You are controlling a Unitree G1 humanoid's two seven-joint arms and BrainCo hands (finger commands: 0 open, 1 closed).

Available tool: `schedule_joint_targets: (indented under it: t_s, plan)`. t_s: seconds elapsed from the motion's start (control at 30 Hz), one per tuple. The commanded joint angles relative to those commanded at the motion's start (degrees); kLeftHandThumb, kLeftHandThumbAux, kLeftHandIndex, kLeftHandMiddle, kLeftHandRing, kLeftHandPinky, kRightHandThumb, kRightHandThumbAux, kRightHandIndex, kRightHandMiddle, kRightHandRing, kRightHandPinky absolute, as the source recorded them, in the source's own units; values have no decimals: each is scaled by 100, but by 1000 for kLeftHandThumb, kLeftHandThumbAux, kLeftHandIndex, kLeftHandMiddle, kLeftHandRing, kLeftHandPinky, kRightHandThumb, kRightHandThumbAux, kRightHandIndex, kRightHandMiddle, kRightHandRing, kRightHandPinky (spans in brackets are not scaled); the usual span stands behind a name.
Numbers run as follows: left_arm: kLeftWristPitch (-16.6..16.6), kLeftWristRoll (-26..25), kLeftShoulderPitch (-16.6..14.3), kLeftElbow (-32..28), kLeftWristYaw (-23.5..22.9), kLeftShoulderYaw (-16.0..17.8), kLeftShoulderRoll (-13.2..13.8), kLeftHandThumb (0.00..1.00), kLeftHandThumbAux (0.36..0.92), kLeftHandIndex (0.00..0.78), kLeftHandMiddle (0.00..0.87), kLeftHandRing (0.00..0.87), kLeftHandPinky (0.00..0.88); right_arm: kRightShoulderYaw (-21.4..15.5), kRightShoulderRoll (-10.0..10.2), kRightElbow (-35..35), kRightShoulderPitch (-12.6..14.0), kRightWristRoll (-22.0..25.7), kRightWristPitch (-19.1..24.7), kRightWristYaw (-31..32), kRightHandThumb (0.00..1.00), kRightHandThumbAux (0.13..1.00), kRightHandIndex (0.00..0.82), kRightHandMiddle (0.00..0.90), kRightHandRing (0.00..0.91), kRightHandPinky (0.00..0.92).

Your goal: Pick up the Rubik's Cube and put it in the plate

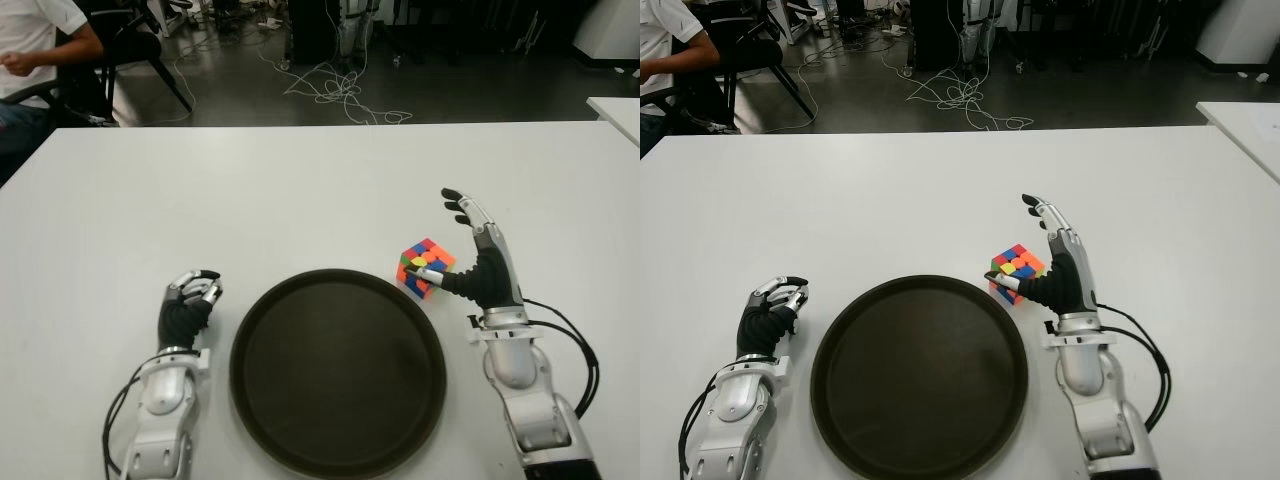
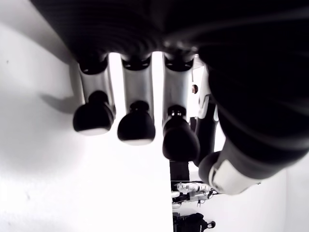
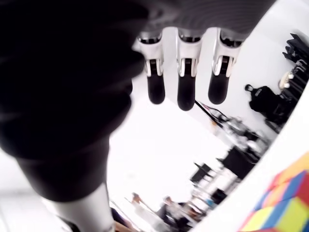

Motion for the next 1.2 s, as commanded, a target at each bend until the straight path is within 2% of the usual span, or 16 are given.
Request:
schedule_joint_targets:
  t_s: [0.07, 0.2, 0.43, 0.67, 0.77, 0.93, 1.2]
  plan:
    - [0, 14, -1, 5, 1, -7, 9, 711, 704, 444, 825, 827, 819, 47, -31, -325, 3, -160, 426, 288, 0, 903, 139, 166, 156, 161]
    - [4, 22, -8, 5, 1, -19, 10, 711, 704, 444, 825, 828, 820, 151, -118, -578, -10, -380, 945, 645, 0, 907, 129, 155, 144, 142]
    - [31, -5, 19, -80, 9, -32, -35, 711, 704, 444, 827, 830, 824, 354, -308, -798, -178, -713, 1575, 1164, 0, 900, 144, 176, 166, 163]
    - [3, 7, 24, -76, 35, -25, -47, 711, 704, 444, 823, 830, 822, 580, -449, -1005, -279, -1053, 2105, 1515, 0, 872, 122, 156, 150, 128]
    - [0, 23, 22, -73, 79, -21, -64, 711, 703, 444, 825, 832, 829, 724, -527, -1105, -366, -1341, 2379, 1728, 0, 868, 119, 152, 142, 109]
    - [-3, 30, 19, -67, 117, -22, -83, 710, 704, 444, 826, 837, 834, 892, -627, -1216, -464, -1621, 2640, 2004, 0, 852, 129, 163, 156, 109]
    - [47, 7, 5, -62, 140, -20, -112, 711, 704, 444, 821, 829, 818, 1041, -747, -1172, -636, -1817, 2741, 2209, 0, 835, 142, 169, 176, 125]
